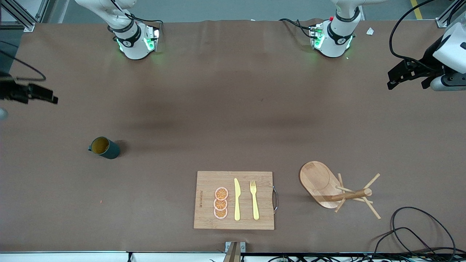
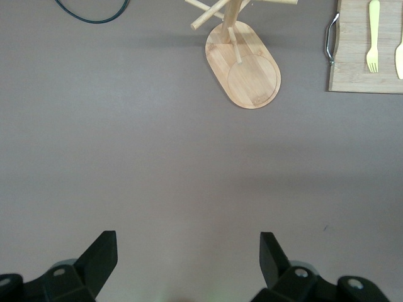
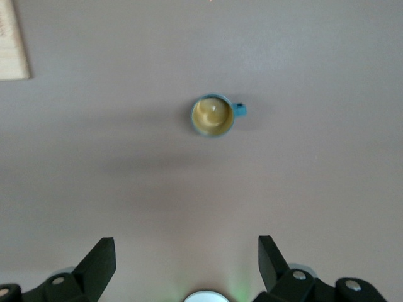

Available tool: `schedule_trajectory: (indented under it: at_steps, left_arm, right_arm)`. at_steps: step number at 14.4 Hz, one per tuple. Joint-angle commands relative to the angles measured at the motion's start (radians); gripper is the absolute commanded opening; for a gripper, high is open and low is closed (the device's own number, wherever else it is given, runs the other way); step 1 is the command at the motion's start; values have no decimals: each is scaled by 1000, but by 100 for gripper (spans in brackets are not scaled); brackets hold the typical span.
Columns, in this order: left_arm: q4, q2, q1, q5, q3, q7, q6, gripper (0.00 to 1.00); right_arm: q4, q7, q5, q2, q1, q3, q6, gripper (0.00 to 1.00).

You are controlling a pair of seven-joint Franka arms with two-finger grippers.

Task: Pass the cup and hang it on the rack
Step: 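Move the right gripper toward the teal mug, then lower the right gripper and grasp the teal mug by its rim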

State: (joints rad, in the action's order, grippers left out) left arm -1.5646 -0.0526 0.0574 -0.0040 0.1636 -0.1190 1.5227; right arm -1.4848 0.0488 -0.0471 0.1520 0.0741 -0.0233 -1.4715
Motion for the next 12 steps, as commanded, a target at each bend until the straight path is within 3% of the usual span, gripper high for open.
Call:
schedule_trajectory:
  at_steps: [1, 3, 6, 8, 12]
  left_arm:
    - [26, 7, 19, 12, 2, 1, -22, 100]
    - [23, 7, 19, 12, 1, -2, -22, 100]
    - [21, 7, 51, 12, 2, 13, -22, 100]
    - [23, 7, 55, 12, 1, 1, -22, 100]
    - [28, 7, 55, 12, 2, 1, -10, 100]
  right_arm:
    - [-17, 45, -20, 81, 12, 11, -97, 100]
    - [-179, 119, -23, 89, 13, 14, -304, 100]
    - [-349, 478, -33, 138, 41, 14, -611, 100]
    - [-354, 592, -33, 228, 53, 14, -686, 100]
    - [-362, 713, -33, 310, 52, 14, -742, 100]
